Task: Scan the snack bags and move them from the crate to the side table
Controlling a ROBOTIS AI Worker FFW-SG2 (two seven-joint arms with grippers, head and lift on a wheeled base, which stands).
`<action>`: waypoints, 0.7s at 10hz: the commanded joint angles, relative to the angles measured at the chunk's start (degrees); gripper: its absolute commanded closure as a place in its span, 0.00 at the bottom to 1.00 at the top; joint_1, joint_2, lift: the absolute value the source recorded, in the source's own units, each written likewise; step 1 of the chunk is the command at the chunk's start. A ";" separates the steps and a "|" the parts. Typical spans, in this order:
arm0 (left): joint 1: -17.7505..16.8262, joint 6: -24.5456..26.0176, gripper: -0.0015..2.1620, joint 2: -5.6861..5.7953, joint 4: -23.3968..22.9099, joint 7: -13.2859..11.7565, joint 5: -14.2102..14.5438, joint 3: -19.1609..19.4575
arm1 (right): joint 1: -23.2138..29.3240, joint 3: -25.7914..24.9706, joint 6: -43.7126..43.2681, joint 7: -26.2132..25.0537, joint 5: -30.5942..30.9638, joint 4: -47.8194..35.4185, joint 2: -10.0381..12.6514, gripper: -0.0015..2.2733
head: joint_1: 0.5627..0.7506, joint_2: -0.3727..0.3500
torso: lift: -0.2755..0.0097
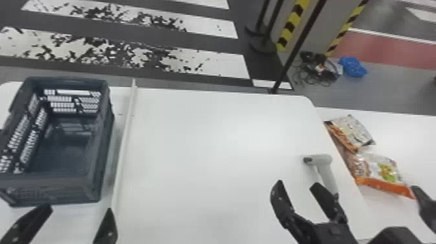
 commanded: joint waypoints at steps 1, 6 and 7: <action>-0.03 0.00 0.03 0.06 -0.10 0.00 0.00 -0.02 | 0.21 -0.10 -1.49 -0.07 -0.06 0.09 -0.10 0.05 | 0.70 0.17 | 0.66; -0.03 0.00 0.03 0.06 -0.01 0.09 0.00 -0.02 | 0.38 -0.54 -1.49 -0.07 -0.58 0.09 -0.27 0.06 | 0.70 0.16 | 0.66; -0.03 0.00 0.03 0.06 0.17 0.09 0.00 0.07 | 0.38 -0.63 -1.49 -0.07 -0.58 0.09 -0.27 0.06 | 0.70 0.15 | 0.66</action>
